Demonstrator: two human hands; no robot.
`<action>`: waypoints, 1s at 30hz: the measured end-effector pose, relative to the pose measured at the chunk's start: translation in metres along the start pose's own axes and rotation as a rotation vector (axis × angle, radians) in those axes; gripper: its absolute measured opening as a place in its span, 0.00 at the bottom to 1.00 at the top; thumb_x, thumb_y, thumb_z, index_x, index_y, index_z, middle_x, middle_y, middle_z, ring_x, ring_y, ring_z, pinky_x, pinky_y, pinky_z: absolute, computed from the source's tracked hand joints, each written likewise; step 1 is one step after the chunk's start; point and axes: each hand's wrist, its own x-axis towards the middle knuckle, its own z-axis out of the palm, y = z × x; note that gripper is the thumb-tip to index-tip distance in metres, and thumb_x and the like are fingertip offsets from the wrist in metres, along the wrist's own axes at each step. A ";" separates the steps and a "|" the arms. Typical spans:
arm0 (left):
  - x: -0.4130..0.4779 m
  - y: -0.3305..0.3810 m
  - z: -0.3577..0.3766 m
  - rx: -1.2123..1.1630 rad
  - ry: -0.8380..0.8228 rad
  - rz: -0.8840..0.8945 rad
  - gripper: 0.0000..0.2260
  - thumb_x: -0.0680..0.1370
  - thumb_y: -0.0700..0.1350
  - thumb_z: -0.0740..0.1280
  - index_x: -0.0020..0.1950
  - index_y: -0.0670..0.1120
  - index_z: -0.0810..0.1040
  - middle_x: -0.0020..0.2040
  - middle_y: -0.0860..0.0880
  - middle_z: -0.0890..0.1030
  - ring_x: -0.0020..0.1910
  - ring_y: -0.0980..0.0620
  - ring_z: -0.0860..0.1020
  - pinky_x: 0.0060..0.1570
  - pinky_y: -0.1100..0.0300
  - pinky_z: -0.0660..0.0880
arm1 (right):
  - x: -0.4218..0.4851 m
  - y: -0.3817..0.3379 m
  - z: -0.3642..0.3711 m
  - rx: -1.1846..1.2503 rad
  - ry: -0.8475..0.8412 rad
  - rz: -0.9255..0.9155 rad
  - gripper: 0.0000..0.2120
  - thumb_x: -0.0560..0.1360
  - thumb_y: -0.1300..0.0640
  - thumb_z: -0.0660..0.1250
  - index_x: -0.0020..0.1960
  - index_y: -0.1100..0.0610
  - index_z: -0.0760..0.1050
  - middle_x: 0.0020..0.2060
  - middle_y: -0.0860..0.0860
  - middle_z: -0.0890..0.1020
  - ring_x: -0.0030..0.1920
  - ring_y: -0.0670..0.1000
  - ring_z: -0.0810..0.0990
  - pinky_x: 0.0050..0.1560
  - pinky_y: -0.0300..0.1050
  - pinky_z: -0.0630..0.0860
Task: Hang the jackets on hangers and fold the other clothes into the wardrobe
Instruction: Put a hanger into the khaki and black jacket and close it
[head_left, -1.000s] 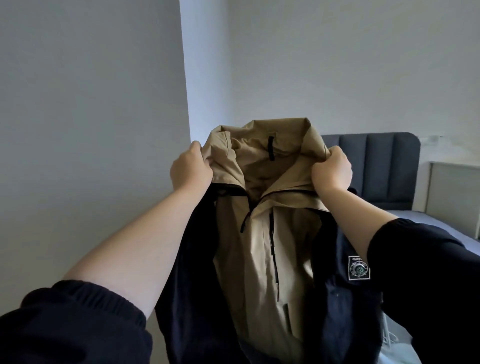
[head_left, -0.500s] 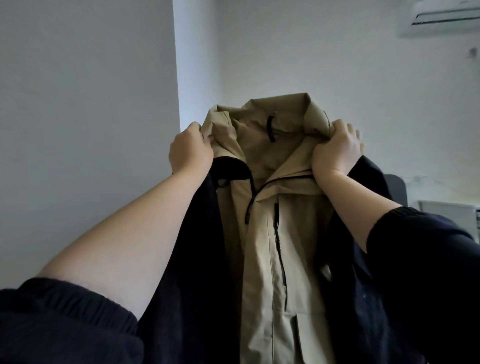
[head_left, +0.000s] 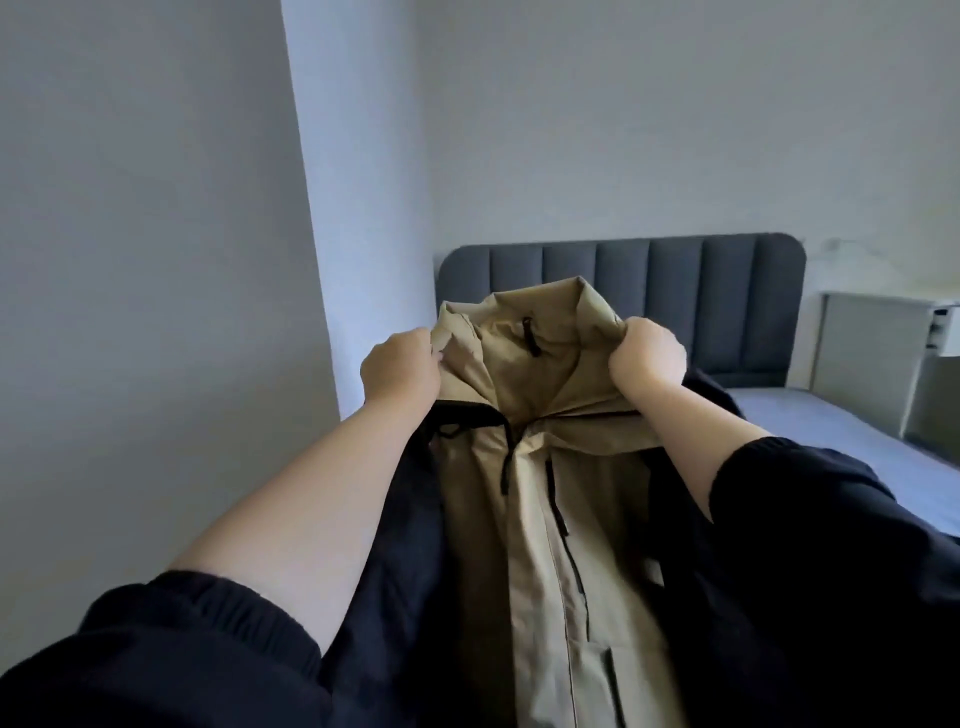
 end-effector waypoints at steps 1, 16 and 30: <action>-0.006 -0.004 0.020 0.019 -0.077 -0.024 0.08 0.81 0.46 0.60 0.44 0.45 0.70 0.48 0.44 0.79 0.42 0.44 0.71 0.39 0.56 0.65 | -0.006 0.008 0.018 -0.055 -0.065 -0.012 0.11 0.73 0.64 0.58 0.51 0.57 0.76 0.51 0.57 0.79 0.55 0.60 0.75 0.53 0.49 0.71; -0.061 -0.098 0.269 -0.156 -0.749 -0.441 0.10 0.79 0.42 0.58 0.52 0.39 0.77 0.50 0.41 0.80 0.50 0.40 0.79 0.47 0.57 0.75 | -0.076 0.042 0.237 -0.293 -0.867 -0.001 0.17 0.79 0.58 0.63 0.66 0.62 0.72 0.62 0.59 0.75 0.62 0.61 0.74 0.57 0.48 0.75; 0.043 -0.066 0.245 -0.960 -0.462 -0.390 0.35 0.81 0.49 0.61 0.78 0.54 0.39 0.76 0.51 0.61 0.58 0.58 0.73 0.52 0.72 0.64 | 0.034 0.003 0.257 0.164 -0.457 -0.089 0.37 0.80 0.59 0.58 0.78 0.50 0.36 0.78 0.55 0.42 0.72 0.55 0.64 0.59 0.44 0.68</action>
